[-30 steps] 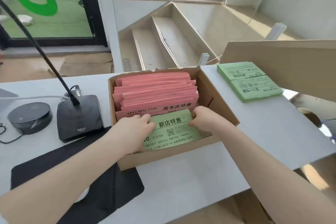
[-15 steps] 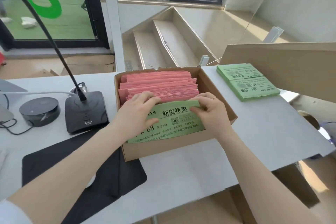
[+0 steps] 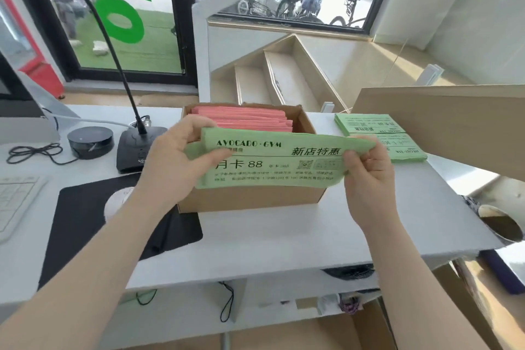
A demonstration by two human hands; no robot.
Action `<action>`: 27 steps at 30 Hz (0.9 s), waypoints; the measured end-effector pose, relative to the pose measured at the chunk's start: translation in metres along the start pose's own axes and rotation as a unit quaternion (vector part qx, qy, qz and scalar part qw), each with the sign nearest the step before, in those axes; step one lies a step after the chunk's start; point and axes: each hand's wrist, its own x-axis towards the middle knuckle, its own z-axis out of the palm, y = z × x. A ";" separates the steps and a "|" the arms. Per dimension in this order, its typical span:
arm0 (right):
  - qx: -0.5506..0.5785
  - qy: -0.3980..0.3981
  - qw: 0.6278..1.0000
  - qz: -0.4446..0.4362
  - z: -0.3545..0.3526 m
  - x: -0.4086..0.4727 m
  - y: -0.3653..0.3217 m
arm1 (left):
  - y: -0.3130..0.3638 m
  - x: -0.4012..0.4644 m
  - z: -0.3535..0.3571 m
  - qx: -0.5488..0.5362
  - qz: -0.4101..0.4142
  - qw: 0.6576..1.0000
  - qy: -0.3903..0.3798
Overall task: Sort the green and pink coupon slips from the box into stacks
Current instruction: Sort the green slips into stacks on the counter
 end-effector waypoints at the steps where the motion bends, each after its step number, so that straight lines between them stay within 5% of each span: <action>1: 0.017 -0.007 1.000 0.013 -0.004 -0.006 0.002 | -0.004 -0.015 0.006 -0.058 -0.016 0.998 0.020; 4: -0.009 -0.026 0.997 0.068 -0.019 -0.029 0.021 | -0.028 -0.060 0.025 -0.129 -0.065 0.989 0.029; 9: -0.127 -0.061 0.970 0.200 -0.041 -0.072 0.061 | -0.079 -0.104 0.050 -0.037 -0.135 0.990 -0.013; 15: -0.068 -0.066 0.973 0.212 -0.047 -0.080 0.058 | -0.079 -0.113 0.070 -0.157 -0.184 0.969 0.050; 20: -0.141 -0.115 0.967 0.176 -0.040 -0.075 0.051 | -0.071 -0.102 0.083 -0.115 -0.188 0.970 0.100; 24: -0.142 -0.042 0.974 0.171 -0.037 -0.071 0.054 | -0.074 -0.093 0.086 -0.122 -0.206 0.958 0.157; 27: -0.133 -0.028 0.972 0.190 -0.041 -0.069 0.061 | -0.080 -0.093 0.082 -0.171 -0.220 0.953 0.116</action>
